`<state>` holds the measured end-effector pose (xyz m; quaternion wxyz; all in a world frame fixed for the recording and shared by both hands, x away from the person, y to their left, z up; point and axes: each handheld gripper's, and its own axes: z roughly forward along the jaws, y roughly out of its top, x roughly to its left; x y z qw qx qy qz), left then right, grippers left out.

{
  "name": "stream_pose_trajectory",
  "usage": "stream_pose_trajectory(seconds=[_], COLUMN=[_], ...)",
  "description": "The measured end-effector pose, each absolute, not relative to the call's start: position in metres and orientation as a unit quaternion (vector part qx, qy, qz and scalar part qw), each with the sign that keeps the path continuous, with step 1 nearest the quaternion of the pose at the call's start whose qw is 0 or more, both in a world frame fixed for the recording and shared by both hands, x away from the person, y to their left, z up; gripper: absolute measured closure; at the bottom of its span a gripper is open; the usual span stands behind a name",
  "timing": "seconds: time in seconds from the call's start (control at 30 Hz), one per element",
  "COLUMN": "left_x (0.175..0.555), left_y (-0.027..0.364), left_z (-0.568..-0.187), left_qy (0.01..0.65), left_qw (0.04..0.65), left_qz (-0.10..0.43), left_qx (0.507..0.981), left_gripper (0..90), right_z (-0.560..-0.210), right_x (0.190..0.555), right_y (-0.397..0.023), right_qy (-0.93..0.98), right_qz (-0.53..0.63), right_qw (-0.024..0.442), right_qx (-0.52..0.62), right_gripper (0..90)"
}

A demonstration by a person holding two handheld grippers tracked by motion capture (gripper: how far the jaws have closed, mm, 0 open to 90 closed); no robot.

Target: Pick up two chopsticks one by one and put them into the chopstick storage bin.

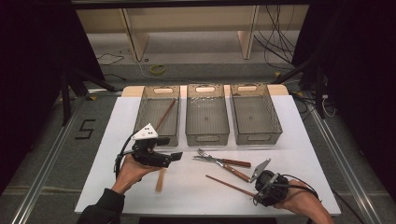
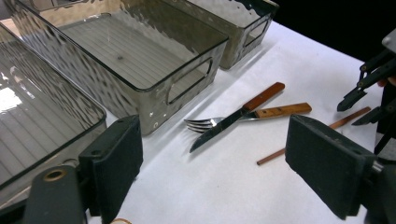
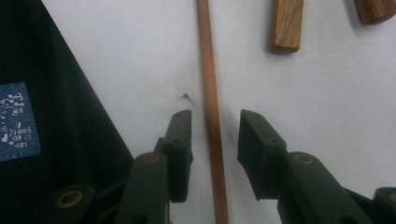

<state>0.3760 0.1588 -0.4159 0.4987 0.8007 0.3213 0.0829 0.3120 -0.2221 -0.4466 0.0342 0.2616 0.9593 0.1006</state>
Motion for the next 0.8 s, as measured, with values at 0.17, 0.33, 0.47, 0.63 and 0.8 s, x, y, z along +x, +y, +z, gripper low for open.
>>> stream_pose_trajectory(seconds=[0.17, 0.33, 0.47, 0.63, 0.8], left_x=[0.37, 0.368, 0.366, 0.365, 0.364], left_y=[0.156, 0.155, 0.154, 0.154, 0.152], left_z=[-0.42, -0.425, -0.428, -0.435, -0.435], left_qy=[0.316, 0.315, 0.317, 0.318, 0.317], left_qw=[0.503, 0.5, 0.497, 0.488, 0.486], left_qz=[0.09, 0.087, 0.085, 0.081, 0.083], left_qx=[0.8, 0.802, 0.803, 0.809, 0.81], left_gripper=[18.4, 18.5, 18.4, 18.3, 18.4], right_z=[-0.448, -0.45, -0.45, -0.451, -0.453], right_x=[0.312, 0.312, 0.312, 0.312, 0.313], right_y=[-0.222, -0.222, -0.222, -0.223, -0.222], right_qy=[0.96, 0.962, 0.962, 0.964, 0.965], right_qz=[0.099, 0.094, 0.09, 0.092, 0.081], right_qw=[0.032, 0.032, 0.032, 0.034, 0.034], right_qx=[0.259, 0.255, 0.255, 0.248, 0.249], right_gripper=[69.1, 70.9, 71.8, 72.3, 73.1])
